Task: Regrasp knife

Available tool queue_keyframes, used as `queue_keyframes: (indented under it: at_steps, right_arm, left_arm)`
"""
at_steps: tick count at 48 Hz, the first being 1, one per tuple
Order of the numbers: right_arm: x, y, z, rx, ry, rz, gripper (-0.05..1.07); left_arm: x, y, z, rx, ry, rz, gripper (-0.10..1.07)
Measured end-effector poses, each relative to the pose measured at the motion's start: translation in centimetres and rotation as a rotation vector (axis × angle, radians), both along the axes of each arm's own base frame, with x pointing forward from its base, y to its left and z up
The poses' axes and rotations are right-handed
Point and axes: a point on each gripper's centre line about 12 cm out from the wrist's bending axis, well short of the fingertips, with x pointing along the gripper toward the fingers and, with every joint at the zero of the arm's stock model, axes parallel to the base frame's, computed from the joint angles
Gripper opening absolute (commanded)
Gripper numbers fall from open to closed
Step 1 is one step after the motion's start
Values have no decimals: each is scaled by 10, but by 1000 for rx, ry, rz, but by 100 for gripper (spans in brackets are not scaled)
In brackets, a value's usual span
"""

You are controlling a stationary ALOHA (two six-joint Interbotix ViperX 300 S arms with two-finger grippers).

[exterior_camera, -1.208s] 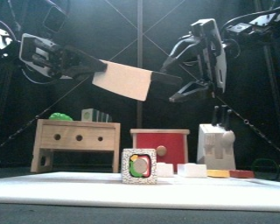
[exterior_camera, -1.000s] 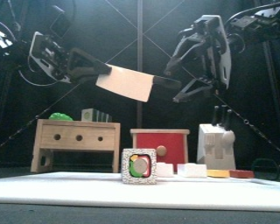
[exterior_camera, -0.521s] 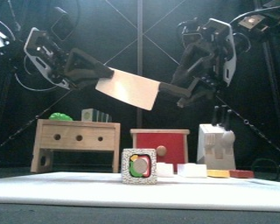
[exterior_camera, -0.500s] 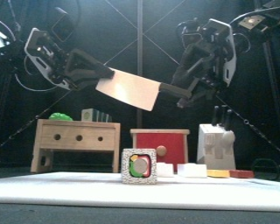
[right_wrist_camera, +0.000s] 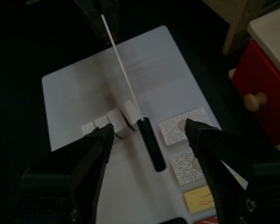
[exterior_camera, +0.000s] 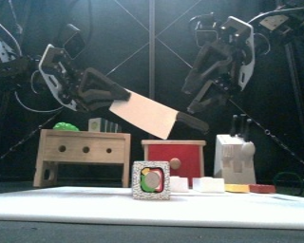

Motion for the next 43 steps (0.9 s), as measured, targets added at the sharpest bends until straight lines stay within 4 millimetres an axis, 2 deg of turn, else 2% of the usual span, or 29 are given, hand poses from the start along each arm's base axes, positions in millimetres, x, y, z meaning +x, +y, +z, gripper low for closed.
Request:
queue_keyframes:
  at_steps: [7, 20, 30, 36, 43]
  right_arm:
    - [1, 1, -1, 2, 3, 5, 96]
    - [10, 8, -18, 18, 43, 41, 94]
    - [15, 9, -24, 25, 57, 51, 78]
    - [16, 9, -23, 23, 56, 50, 64]
    - [16, 8, -20, 19, 47, 54, 52]
  left_arm:
    - [0, 0, 2, 1, -12, 0, 44]
    - [0, -1, 7, 10, -46, -13, 44]
    - [-3, -2, 11, 13, -103, -19, 44]
    - [-8, -2, 8, 14, -99, -22, 44]
    - [-12, -4, 2, 13, -79, -28, 44]
